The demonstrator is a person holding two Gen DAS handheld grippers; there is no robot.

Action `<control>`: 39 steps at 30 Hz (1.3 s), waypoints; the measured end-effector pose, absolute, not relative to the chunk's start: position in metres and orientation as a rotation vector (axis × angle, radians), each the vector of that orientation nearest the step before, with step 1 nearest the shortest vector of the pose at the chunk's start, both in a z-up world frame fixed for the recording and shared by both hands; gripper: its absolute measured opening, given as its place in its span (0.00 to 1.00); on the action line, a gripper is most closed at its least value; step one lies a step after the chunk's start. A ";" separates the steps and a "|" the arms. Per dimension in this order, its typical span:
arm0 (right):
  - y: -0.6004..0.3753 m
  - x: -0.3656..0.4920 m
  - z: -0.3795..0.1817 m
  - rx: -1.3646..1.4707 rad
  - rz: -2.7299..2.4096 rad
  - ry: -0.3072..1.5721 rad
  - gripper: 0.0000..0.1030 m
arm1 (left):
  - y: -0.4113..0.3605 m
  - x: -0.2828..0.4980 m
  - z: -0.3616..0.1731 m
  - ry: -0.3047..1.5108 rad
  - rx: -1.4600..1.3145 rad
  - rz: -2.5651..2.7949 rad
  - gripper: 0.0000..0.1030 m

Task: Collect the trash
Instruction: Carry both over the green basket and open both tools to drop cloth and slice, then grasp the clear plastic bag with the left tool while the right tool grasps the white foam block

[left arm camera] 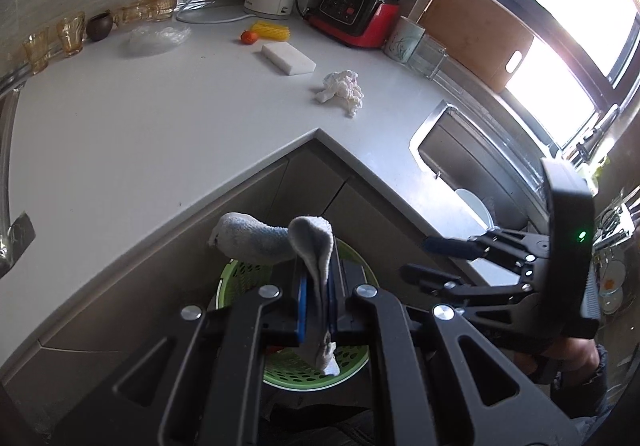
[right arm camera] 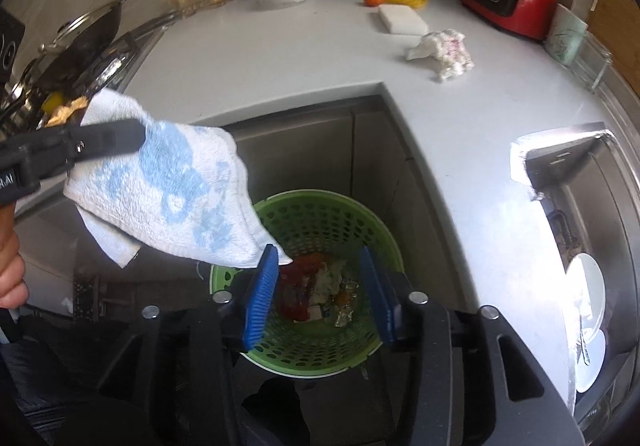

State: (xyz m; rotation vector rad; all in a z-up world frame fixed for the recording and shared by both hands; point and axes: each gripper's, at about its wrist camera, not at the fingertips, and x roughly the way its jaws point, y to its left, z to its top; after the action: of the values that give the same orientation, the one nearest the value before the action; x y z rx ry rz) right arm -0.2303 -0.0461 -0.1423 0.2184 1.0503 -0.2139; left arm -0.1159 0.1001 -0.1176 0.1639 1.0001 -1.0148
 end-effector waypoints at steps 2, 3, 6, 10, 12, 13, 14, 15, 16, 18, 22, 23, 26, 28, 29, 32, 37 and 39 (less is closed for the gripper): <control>-0.047 -0.234 -0.139 0.207 -0.241 1.046 0.50 | 0.097 -0.117 -0.119 1.003 0.185 -1.024 0.07; -0.049 -0.234 -0.138 0.204 -0.253 1.046 0.52 | 0.095 -0.118 -0.120 1.006 0.197 -1.029 0.07; -0.049 -0.240 -0.132 0.200 -0.287 1.037 0.55 | 0.086 -0.121 -0.127 1.023 0.236 -1.040 0.07; -0.052 -0.256 -0.121 0.219 -0.328 1.008 0.62 | 0.066 -0.125 -0.152 1.100 0.309 -1.056 0.07; -0.053 -0.264 -0.115 0.226 -0.350 0.993 0.63 | 0.056 -0.127 -0.167 1.168 0.333 -1.078 0.08; -0.054 -0.269 -0.113 0.233 -0.359 0.986 0.63 | 0.052 -0.128 -0.174 1.197 0.342 -1.070 0.09; -0.055 -0.272 -0.111 0.237 -0.365 0.982 0.63 | 0.050 -0.129 -0.179 1.220 0.347 -1.056 0.17; -0.057 -0.275 -0.110 0.243 -0.375 0.978 0.63 | 0.049 -0.129 -0.182 1.233 0.350 -1.050 0.28; -0.059 -0.278 -0.109 0.248 -0.383 0.974 0.63 | 0.048 -0.131 -0.183 1.232 0.354 -1.040 0.34; -0.061 -0.283 -0.108 0.255 -0.400 0.969 0.63 | 0.049 -0.134 -0.176 1.182 0.360 -1.017 0.56; -0.064 -0.289 -0.107 0.278 -0.410 0.957 0.63 | 0.054 -0.135 -0.158 1.100 0.384 -0.971 0.81; -0.064 -0.290 -0.107 0.282 -0.410 0.954 0.63 | 0.055 -0.134 -0.154 1.085 0.390 -0.955 0.83; -0.064 -0.290 -0.104 0.281 -0.407 0.939 0.64 | 0.059 -0.127 -0.144 1.067 0.405 -0.900 0.90; -0.064 -0.289 -0.101 0.281 -0.403 0.926 0.67 | 0.062 -0.120 -0.137 1.056 0.383 -0.875 0.91; -0.064 -0.288 -0.099 0.279 -0.401 0.919 0.67 | 0.065 -0.117 -0.133 1.053 0.371 -0.865 0.91; -0.064 -0.283 -0.093 0.273 -0.393 0.905 0.67 | 0.075 -0.107 -0.121 1.031 0.337 -0.816 0.92; -0.073 -0.272 -0.082 0.287 -0.397 0.883 0.71 | 0.087 -0.083 -0.107 0.996 0.296 -0.736 0.92; -0.080 -0.264 -0.079 0.300 -0.403 0.878 0.72 | 0.089 -0.071 -0.103 0.986 0.285 -0.706 0.92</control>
State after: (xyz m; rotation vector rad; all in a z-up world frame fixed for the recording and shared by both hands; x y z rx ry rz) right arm -0.2640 -0.0798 -0.0785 0.3002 0.8775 -0.4026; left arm -0.0713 0.0894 -0.1033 0.2853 0.9857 -0.7064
